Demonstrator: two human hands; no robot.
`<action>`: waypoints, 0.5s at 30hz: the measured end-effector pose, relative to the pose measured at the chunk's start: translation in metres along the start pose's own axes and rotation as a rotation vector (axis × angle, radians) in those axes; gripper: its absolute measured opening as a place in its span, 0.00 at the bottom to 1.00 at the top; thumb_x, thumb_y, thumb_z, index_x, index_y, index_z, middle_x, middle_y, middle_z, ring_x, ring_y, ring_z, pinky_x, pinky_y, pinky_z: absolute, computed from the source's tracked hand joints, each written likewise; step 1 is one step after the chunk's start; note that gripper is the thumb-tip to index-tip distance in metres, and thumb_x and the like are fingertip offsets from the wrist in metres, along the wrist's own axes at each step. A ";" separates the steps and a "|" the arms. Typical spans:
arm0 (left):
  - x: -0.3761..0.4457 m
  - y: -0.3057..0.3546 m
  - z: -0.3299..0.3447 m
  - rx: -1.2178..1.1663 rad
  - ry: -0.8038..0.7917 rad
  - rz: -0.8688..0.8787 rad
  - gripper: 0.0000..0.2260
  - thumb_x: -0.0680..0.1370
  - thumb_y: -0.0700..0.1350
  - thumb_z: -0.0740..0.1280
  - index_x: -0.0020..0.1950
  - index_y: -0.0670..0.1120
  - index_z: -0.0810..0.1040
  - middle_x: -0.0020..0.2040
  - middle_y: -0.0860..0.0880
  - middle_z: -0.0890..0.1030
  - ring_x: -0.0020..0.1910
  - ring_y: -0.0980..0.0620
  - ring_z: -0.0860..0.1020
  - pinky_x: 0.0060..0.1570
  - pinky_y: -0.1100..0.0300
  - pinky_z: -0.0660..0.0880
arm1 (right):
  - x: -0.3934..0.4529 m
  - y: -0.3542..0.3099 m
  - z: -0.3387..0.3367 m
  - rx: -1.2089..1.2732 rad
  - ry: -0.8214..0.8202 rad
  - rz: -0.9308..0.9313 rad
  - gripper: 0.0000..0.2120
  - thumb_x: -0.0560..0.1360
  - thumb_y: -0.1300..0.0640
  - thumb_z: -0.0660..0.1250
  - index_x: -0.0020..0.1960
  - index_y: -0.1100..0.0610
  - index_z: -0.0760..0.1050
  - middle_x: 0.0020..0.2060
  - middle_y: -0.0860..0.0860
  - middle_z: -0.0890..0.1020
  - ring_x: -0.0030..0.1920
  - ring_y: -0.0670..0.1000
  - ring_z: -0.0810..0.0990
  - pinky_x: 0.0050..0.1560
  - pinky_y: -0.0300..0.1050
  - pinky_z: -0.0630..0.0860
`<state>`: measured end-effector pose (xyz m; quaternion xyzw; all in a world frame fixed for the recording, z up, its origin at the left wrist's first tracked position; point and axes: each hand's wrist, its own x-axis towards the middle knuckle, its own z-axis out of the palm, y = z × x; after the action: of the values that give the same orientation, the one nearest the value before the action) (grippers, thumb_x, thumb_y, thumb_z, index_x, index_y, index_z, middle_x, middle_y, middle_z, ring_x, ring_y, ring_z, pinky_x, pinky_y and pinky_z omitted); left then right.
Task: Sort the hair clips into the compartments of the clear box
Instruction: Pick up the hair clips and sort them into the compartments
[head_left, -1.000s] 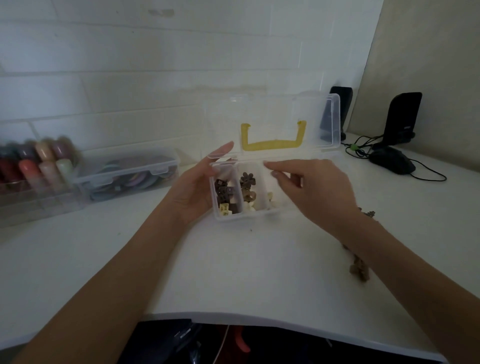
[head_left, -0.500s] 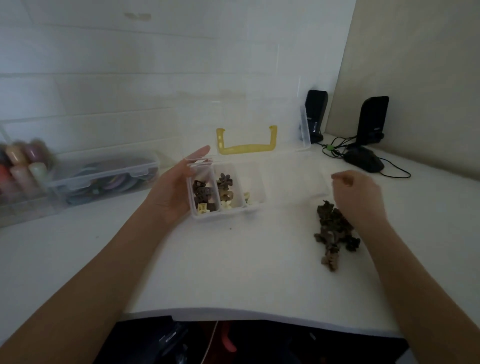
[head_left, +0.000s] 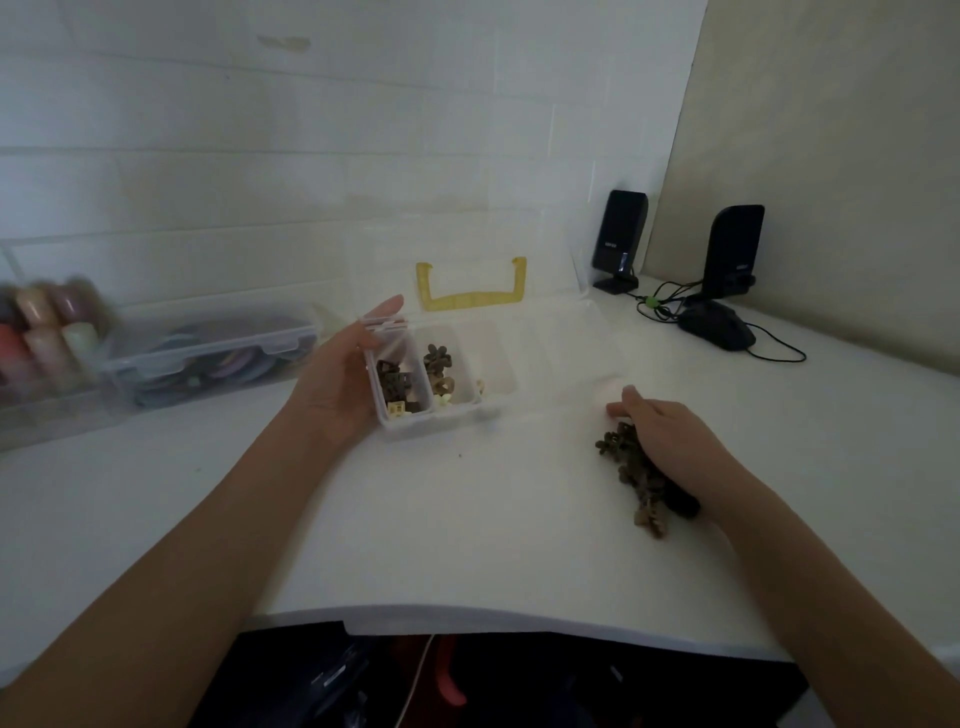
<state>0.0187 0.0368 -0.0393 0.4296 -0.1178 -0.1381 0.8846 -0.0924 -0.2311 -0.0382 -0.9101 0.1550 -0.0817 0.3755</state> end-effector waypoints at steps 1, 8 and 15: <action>-0.001 0.000 0.001 0.010 0.000 0.000 0.28 0.62 0.38 0.68 0.63 0.47 0.78 0.64 0.41 0.75 0.63 0.39 0.74 0.56 0.41 0.74 | -0.003 -0.002 0.001 -0.003 0.001 -0.011 0.24 0.82 0.48 0.47 0.61 0.58 0.76 0.64 0.55 0.75 0.64 0.54 0.70 0.60 0.43 0.61; -0.001 0.001 0.001 -0.009 0.026 0.001 0.25 0.66 0.39 0.65 0.64 0.46 0.77 0.67 0.40 0.73 0.66 0.38 0.72 0.60 0.38 0.71 | -0.014 -0.010 0.015 0.028 -0.111 -0.112 0.26 0.81 0.44 0.45 0.62 0.54 0.76 0.64 0.53 0.74 0.63 0.51 0.70 0.55 0.39 0.58; -0.002 0.001 0.000 -0.005 0.014 0.009 0.26 0.65 0.38 0.63 0.63 0.46 0.77 0.64 0.41 0.73 0.66 0.39 0.71 0.60 0.40 0.71 | -0.029 0.004 -0.002 0.161 -0.417 -0.216 0.39 0.61 0.26 0.58 0.68 0.41 0.63 0.67 0.41 0.67 0.62 0.41 0.69 0.66 0.39 0.63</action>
<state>0.0175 0.0380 -0.0390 0.4276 -0.1134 -0.1314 0.8871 -0.1209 -0.2253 -0.0408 -0.8857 -0.0311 0.0563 0.4598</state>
